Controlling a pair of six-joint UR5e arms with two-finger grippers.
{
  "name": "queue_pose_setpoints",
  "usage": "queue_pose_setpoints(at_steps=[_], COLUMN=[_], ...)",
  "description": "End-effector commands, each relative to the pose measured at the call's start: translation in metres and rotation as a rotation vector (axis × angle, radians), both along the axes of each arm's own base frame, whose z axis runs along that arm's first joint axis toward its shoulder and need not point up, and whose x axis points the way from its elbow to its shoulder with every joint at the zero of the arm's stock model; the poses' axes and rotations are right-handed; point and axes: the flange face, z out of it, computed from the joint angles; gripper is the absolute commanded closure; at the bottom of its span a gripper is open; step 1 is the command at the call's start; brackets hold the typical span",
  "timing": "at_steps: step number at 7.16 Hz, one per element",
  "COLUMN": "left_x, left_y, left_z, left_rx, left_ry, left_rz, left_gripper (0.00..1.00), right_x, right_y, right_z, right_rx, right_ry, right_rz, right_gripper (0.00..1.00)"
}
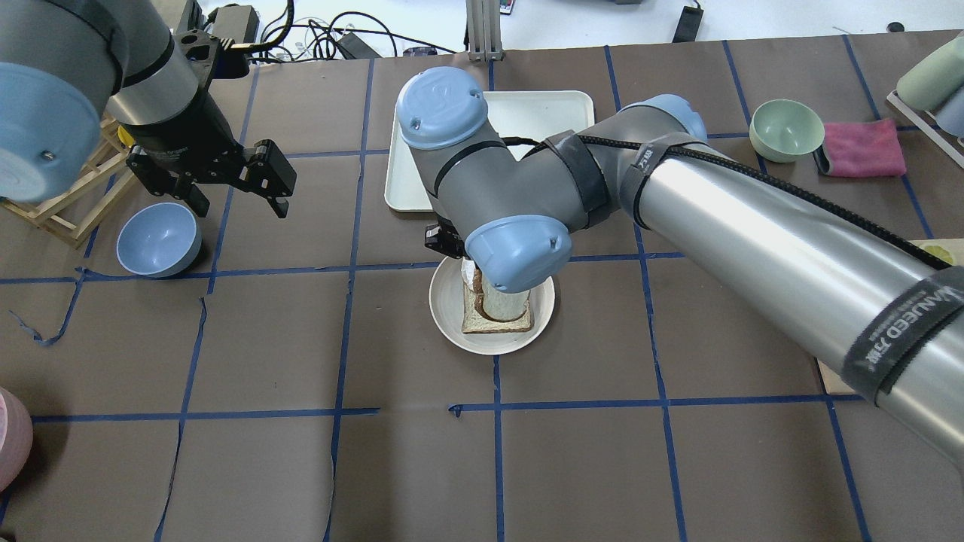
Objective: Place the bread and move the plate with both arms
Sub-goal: 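Lower the bread onto the fried egg and open the right gripper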
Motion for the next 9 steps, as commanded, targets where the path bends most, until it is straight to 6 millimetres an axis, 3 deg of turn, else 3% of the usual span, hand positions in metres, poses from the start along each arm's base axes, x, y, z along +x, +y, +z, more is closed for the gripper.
queue_pose_setpoints(at_steps=[1, 8, 9], left_x=[0.0, 0.0, 0.0], left_y=[0.0, -0.008, -0.01], left_z=[0.001, -0.001, 0.002], left_rx=[-0.001, -0.026, -0.046], left_ry=[0.001, 0.003, 0.002], left_rz=[0.0, -0.001, -0.002], left_gripper=[0.0, 0.0, 0.0], right_x=[0.002, 0.002, 0.001], right_y=[0.005, 0.002, 0.002], right_z=[-0.016, -0.028, -0.03], right_rx=[0.031, 0.023, 0.027], right_ry=[-0.009, 0.005, 0.007], right_rz=[0.004, 0.033, 0.035], right_gripper=[1.0, 1.0, 0.84])
